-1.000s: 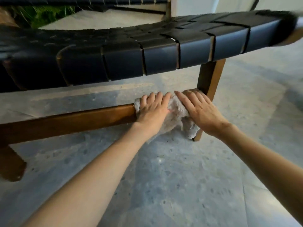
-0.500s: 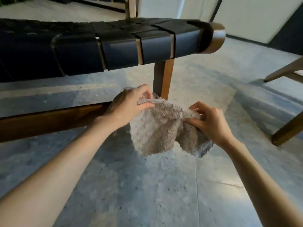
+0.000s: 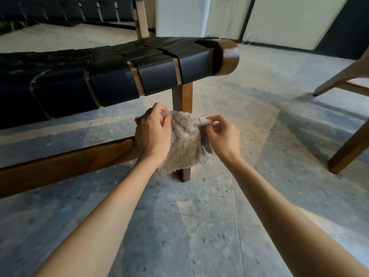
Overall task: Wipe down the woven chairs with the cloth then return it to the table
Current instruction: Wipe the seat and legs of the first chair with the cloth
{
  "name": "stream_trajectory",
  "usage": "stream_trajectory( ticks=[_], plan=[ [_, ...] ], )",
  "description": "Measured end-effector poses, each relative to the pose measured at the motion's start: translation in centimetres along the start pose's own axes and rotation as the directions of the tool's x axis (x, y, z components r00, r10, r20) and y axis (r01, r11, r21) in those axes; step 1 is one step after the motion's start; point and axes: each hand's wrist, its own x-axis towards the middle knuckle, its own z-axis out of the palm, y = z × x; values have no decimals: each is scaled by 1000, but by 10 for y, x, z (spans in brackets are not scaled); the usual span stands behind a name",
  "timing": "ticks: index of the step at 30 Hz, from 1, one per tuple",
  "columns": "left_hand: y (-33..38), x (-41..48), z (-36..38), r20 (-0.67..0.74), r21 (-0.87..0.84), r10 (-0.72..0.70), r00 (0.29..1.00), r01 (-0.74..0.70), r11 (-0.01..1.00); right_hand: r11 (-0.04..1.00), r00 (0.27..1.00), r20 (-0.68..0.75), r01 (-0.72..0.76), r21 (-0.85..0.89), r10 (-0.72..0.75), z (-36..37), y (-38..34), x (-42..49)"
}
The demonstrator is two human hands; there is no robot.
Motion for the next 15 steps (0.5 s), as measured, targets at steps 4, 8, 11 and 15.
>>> stream_trajectory(
  ticks=[4, 8, 11, 15],
  plan=[
    [2, -1, 3, 163, -192, -125, 979, 156, 969, 964, 961, 260, -150, 221, 90, 26, -9, 9],
    [-8, -9, 2, 267, -67, -39, 963, 59, 996, 850, 885, 445, -339, 404, 141, 35, -3, 1],
    [-11, -13, 5, 353, 221, 51, 934, -136, 966, 869, 847, 525, -319, 378, 82, 35, 4, -5],
    [-2, -4, 9, 394, 252, 10, 919, -118, 961, 890, 854, 521, -244, 386, 8, 33, -4, -3]
  ],
)
